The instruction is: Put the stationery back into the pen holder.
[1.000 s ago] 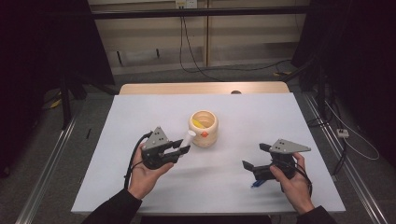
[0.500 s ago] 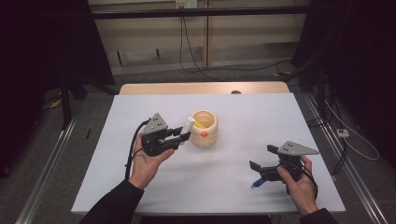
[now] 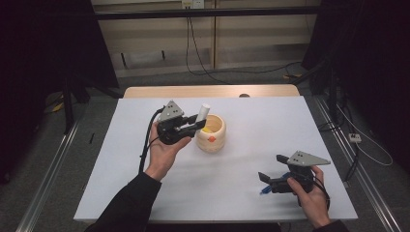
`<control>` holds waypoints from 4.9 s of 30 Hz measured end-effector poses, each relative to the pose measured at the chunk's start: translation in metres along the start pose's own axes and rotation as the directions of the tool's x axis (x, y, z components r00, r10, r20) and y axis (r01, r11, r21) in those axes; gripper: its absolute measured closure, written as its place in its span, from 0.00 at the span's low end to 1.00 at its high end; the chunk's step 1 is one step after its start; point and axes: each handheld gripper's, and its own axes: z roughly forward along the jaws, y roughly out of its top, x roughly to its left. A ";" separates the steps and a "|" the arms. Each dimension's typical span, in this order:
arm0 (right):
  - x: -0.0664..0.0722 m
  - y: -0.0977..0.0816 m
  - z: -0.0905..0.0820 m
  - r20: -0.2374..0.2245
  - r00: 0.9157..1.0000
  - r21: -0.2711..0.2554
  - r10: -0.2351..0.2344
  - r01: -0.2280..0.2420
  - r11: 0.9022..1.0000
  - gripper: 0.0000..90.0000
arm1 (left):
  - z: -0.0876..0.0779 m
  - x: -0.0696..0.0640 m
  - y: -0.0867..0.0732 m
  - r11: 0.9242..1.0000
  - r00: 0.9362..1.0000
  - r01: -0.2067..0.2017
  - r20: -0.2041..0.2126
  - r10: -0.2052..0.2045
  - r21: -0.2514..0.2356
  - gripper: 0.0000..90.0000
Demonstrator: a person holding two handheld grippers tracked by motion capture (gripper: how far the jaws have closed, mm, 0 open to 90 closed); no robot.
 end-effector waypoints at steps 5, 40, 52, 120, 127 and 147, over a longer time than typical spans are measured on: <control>0.000 -0.001 -0.001 -0.005 1.000 -0.004 0.002 -0.002 1.000 0.05 | 0.019 0.004 0.003 1.000 1.000 0.003 -0.007 -0.003 -0.008 0.78; 0.001 -0.002 0.001 -0.034 0.999 0.010 0.007 -0.007 1.000 0.05 | 0.081 0.014 -0.025 0.997 1.000 -0.004 -0.013 0.005 0.083 0.78; 0.002 -0.003 0.002 -0.036 0.999 0.017 0.001 -0.001 1.000 0.05 | 0.082 0.013 -0.035 0.995 1.000 -0.005 -0.024 0.007 0.097 0.78; 0.004 0.003 0.001 -0.154 0.987 0.174 -0.034 0.061 0.983 0.42 | -0.085 -0.011 -0.141 0.969 0.981 0.137 -0.165 -0.104 0.205 0.08; -0.003 0.008 -0.003 -0.178 0.984 0.194 -0.017 0.052 0.980 0.56 | -0.086 -0.008 -0.141 0.970 0.982 0.137 -0.152 -0.108 0.198 0.08; 0.003 0.004 -0.013 -0.256 0.958 0.409 -0.126 0.226 0.884 1.00 | -0.086 -0.008 -0.140 0.978 0.992 0.095 -0.104 -0.077 0.188 0.05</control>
